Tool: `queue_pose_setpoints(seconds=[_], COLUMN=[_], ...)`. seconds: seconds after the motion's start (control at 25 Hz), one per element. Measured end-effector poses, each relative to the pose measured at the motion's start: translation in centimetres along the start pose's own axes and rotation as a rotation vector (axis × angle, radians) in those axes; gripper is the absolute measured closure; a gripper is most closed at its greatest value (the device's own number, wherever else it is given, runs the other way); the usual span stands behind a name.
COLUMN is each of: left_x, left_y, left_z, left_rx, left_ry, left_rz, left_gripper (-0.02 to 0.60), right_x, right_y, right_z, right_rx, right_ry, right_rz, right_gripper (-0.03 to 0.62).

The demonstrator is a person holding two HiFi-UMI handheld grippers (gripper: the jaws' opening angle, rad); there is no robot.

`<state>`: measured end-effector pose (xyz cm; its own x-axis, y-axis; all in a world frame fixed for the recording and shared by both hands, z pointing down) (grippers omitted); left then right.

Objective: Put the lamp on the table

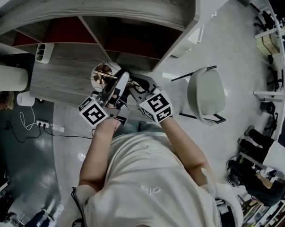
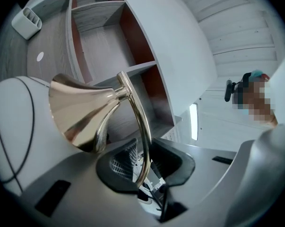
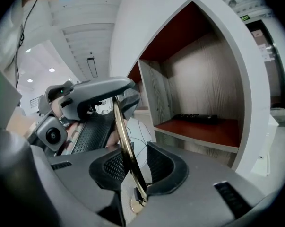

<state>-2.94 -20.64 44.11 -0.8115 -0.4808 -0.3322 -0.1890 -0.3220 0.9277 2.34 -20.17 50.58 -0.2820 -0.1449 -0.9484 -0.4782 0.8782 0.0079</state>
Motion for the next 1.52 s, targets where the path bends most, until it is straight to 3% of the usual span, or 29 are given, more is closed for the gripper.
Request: queue_pose_setpoints(seconds=[0.24, 0.4, 0.52, 0.68, 0.8, 0.92, 1.08, 1.28, 1.52], left_x=[-0.1, -0.4, -0.3, 0.0, 0.4, 1.1, 2.3, 2.7, 2.3], left_y=[-0.8, -1.4, -2.3, -3.7, -4.7, -5.8, -7.5, -9.7, -11.1], left_z=[1.2, 2.5, 3.5, 5.0, 5.8, 6.3, 6.5, 6.3, 6.0], left_rx=[0.010, 0.026, 0.039, 0.076, 0.116, 0.139, 0.143, 0.143, 0.126], left_ry=[0.012, 0.054, 0.090, 0.140, 0.159, 0.155, 0.120, 0.093, 0.103], left_rz=[0.016, -0.019, -0.077, -0.206, -0.348, -0.497, -0.645, -0.900, -1.028], left_gripper=[0.419, 0.365, 0.364, 0.364, 0.366, 0.414, 0.529, 0.563, 0.566], right_x=[0.8, 2.0, 3.5, 5.6, 7.3, 8.9, 10.6, 11.8, 11.4], right_y=[0.7, 0.4, 0.1, -0.1, -0.4, -0.8, -1.7, -2.3, -2.4], right_z=[0.7, 2.1, 3.2, 4.7, 5.7, 6.9, 8.7, 10.5, 11.7], right_rx=[0.072, 0.084, 0.084, 0.086, 0.085, 0.056, -0.011, -0.071, -0.129], right_ry=[0.022, -0.014, -0.043, -0.070, -0.095, -0.124, -0.154, -0.157, -0.145], right_rz=[0.035, 0.026, 0.034, 0.060, 0.077, 0.094, 0.112, 0.153, 0.162], right_gripper=[0.448, 0.414, 0.410, 0.412, 0.430, 0.470, 0.528, 0.549, 0.549])
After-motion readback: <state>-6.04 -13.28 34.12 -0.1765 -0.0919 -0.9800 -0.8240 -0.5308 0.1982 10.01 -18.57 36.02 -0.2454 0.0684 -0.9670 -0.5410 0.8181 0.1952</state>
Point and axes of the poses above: the fingertips, and each gripper's own axes: z backward along the fingers, y to its left, x out of its top, the point moved 3 cm from there along z, backward along the fingers, and after that the axes turned 12 degrees about z, right-handed, at the moved point
